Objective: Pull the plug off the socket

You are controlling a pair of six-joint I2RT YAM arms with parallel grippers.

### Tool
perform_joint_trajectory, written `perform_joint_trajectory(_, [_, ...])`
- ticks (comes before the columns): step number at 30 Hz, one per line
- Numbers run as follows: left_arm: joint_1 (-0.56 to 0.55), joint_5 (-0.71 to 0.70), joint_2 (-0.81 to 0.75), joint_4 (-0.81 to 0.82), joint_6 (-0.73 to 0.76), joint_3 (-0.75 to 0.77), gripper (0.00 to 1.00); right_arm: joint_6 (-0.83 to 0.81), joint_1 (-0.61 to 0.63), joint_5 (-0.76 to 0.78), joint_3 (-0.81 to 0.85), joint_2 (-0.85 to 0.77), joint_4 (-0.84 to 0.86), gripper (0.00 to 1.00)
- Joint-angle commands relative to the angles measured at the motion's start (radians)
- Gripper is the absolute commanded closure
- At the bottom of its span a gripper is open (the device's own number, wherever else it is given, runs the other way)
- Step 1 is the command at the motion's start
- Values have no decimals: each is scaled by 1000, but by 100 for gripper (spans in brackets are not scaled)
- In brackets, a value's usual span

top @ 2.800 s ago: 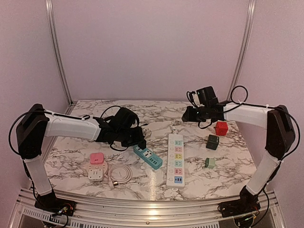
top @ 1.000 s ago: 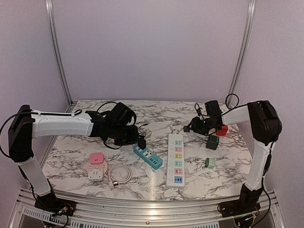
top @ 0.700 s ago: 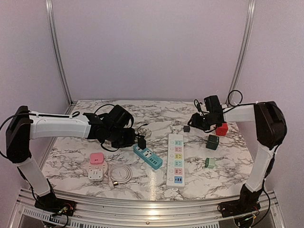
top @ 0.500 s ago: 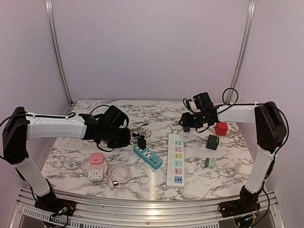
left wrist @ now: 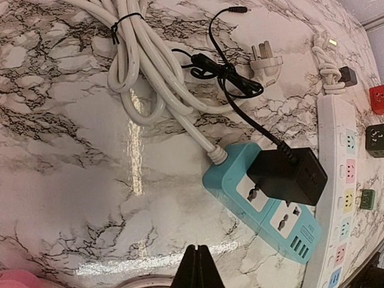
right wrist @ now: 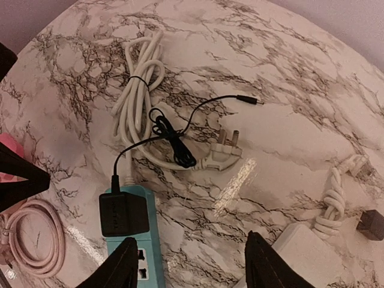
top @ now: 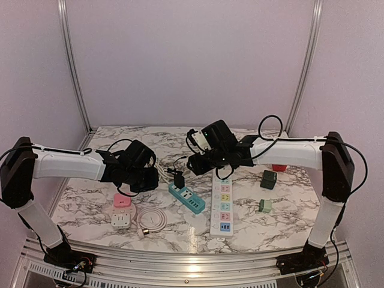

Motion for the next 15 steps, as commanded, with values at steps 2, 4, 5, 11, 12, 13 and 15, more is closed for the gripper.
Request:
perform_joint_trajectory(2, [11,21,-31,59,-22,-38,100,-79,76,49,106,51,-41,42])
perform_joint_trajectory(4, [14,24,-31,68,-24,-46,100,-91,96,54,133,78,-53,42])
perform_joint_trajectory(5, [15,26,-30,72,-25,-49,100,-95,102,54,149,94,-62,42])
perform_joint_trajectory(11, [23,31,-42,89,-30,-70,100,-109,133,55,215,169,-99,43])
perform_joint_trajectory(12, [24,32,-42,91,-32,-72,100,-111,134,54,219,175,-100,44])
perform_joint_trajectory(13, [25,34,-43,93,-32,-75,100,-110,134,53,222,181,-103,44])
perform_joint_trajectory(15, [26,35,-42,97,-31,-77,100,-111,135,56,227,192,-109,45])
